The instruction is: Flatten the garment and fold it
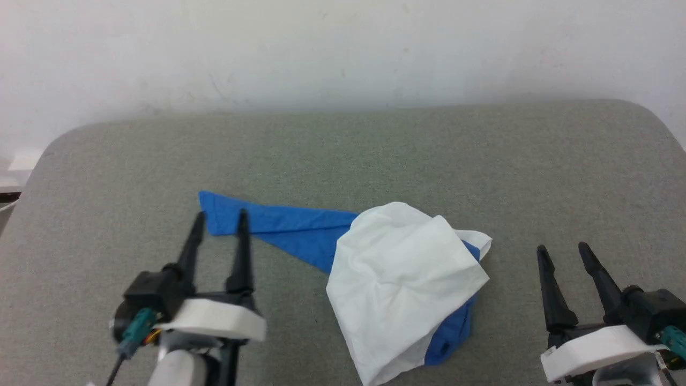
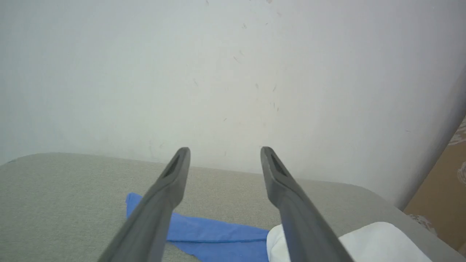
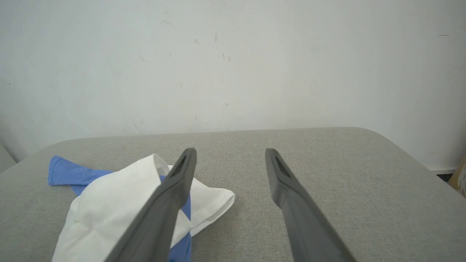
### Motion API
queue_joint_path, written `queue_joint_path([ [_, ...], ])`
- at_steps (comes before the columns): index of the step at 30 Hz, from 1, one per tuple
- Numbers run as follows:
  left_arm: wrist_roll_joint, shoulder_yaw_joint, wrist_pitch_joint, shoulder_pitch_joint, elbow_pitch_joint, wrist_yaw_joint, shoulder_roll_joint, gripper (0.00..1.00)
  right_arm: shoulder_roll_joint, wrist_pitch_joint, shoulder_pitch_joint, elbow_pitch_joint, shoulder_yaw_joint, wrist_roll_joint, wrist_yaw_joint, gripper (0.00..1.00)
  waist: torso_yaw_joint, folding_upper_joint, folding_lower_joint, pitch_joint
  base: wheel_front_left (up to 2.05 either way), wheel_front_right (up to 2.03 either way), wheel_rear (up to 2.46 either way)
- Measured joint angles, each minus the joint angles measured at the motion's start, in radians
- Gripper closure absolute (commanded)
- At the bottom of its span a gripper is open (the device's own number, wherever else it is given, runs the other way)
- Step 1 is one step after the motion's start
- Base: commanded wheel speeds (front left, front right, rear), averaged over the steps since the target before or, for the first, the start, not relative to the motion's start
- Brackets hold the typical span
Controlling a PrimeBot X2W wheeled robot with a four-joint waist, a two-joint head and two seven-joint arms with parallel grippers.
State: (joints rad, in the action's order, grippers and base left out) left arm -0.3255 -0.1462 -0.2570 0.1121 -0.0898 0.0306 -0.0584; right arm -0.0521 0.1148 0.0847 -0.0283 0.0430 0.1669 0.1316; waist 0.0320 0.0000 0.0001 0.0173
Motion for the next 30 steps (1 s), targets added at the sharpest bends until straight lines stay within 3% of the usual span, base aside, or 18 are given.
queue_joint_path([
  [7, 0.085, 0.129, 0.0, -0.1, -0.006, 0.016, -0.048, 0.0, 0.0, -0.009, 0.017, -0.003, 0.019, -0.008, 0.0, 0.0, -0.021, 0.0, -0.0001, 0.026, 0.0, 0.0, 0.0],
  [16, 0.101, 0.154, 0.0, -0.158, -0.008, -0.003, -0.052, 0.0, 0.0, -0.046, 0.003, 0.018, 0.067, -0.042, 0.0, 0.0, -0.063, 0.0, -0.0001, 0.027, 0.0, 0.0, 0.0],
  [22, 0.098, 0.149, 0.0, -0.156, 0.002, -0.023, -0.026, 0.0, -0.023, -0.142, -0.126, 0.169, 0.079, -0.049, 0.0, 0.0, -0.113, 0.0, -0.0001, 0.007, 0.0, 0.0, 0.0],
  [30, 0.098, 0.133, 0.0, -0.122, 0.014, -0.048, -0.004, 0.0, -0.157, -0.373, -0.335, 0.444, 0.045, 0.085, 0.0, 0.0, -0.182, 0.0, 0.0, -0.042, 0.0, 0.0, 0.0],
])
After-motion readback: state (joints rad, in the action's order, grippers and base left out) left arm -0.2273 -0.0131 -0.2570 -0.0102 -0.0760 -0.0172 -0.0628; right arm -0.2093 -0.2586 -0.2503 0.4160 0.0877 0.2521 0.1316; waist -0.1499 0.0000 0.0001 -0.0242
